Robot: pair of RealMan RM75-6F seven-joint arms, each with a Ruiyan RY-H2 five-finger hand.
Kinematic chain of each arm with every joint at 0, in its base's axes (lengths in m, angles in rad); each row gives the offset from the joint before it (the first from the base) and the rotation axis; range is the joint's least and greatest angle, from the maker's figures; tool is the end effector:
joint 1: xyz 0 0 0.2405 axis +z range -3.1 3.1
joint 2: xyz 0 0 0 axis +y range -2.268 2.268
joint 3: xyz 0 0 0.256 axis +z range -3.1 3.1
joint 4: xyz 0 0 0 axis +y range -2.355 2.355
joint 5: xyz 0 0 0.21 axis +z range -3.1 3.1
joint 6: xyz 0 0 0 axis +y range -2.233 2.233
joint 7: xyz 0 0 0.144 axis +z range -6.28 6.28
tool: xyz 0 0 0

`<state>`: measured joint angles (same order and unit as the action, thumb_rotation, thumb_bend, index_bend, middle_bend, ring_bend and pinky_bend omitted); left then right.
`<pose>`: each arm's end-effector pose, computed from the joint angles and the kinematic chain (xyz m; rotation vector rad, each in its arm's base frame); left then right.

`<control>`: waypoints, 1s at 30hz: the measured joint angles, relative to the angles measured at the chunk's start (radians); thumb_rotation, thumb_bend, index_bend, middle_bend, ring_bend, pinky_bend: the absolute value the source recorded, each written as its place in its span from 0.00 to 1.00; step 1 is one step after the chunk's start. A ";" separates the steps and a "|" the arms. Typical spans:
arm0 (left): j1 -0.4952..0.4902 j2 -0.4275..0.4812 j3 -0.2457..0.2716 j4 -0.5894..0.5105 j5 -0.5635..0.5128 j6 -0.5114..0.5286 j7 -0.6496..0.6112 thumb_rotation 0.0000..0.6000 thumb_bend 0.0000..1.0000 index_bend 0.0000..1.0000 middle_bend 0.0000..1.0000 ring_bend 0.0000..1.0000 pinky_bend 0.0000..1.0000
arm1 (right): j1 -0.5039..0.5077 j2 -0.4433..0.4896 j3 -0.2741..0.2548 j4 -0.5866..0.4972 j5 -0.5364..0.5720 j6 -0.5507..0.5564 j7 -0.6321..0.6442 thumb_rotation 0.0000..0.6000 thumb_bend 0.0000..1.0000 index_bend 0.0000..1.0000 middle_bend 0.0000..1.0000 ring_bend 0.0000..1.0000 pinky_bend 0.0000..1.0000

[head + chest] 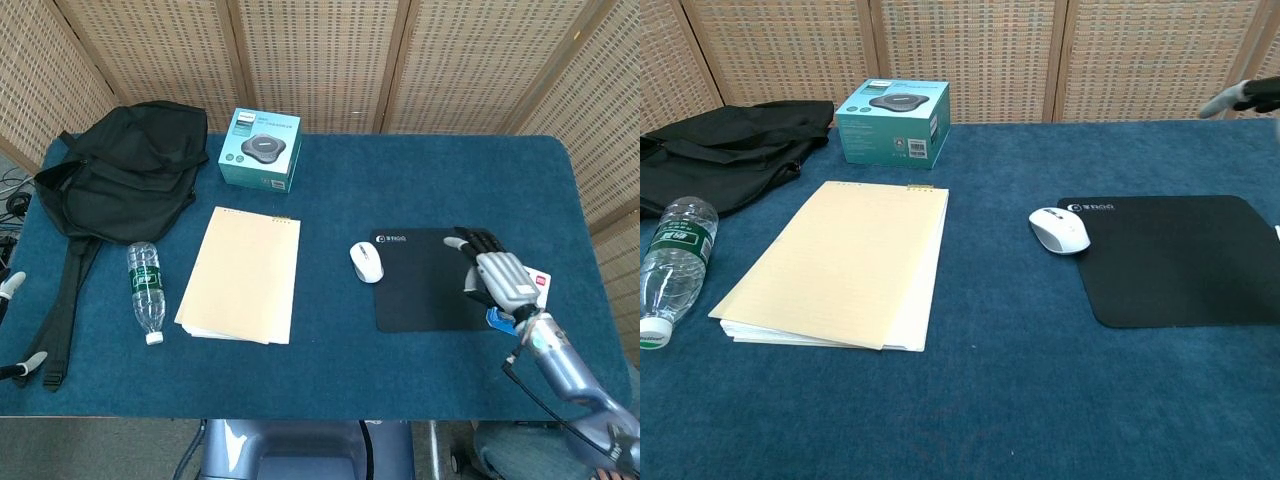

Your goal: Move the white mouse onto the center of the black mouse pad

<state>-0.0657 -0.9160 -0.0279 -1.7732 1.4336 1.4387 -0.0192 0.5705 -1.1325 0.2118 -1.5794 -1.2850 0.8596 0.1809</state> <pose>-0.3079 0.1683 0.2022 -1.3569 -0.9719 -0.8039 -0.2251 -0.3420 0.1117 1.6830 -1.1990 0.9780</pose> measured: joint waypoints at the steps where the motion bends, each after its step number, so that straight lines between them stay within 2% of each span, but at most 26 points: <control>1: -0.004 0.000 -0.003 0.002 -0.012 -0.010 0.000 1.00 0.01 0.00 0.00 0.00 0.00 | 0.032 -0.019 0.008 0.017 0.030 -0.031 -0.018 1.00 1.00 0.15 0.06 0.00 0.00; 6: -0.019 -0.003 -0.009 0.005 -0.038 -0.045 0.008 1.00 0.01 0.00 0.00 0.00 0.00 | 0.179 -0.147 0.040 0.145 0.206 -0.152 -0.135 1.00 1.00 0.15 0.06 0.00 0.00; 11: -0.031 -0.004 -0.014 0.006 -0.058 -0.067 0.012 1.00 0.01 0.00 0.00 0.00 0.00 | 0.274 -0.249 0.038 0.258 0.324 -0.236 -0.237 1.00 1.00 0.15 0.06 0.00 0.00; 17: -0.049 -0.008 -0.021 0.018 -0.091 -0.110 0.014 1.00 0.01 0.00 0.00 0.00 0.00 | 0.345 -0.343 0.020 0.346 0.401 -0.293 -0.289 1.00 1.00 0.15 0.07 0.00 0.00; 30: -0.072 -0.011 -0.029 0.030 -0.129 -0.152 0.013 1.00 0.01 0.00 0.00 0.00 0.00 | 0.449 -0.497 -0.003 0.539 0.476 -0.386 -0.323 1.00 1.00 0.15 0.11 0.00 0.00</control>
<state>-0.1372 -0.9266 -0.0567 -1.7435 1.3050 1.2863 -0.0060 1.0191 -1.6299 0.2088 -1.0407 -0.8092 0.4737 -0.1420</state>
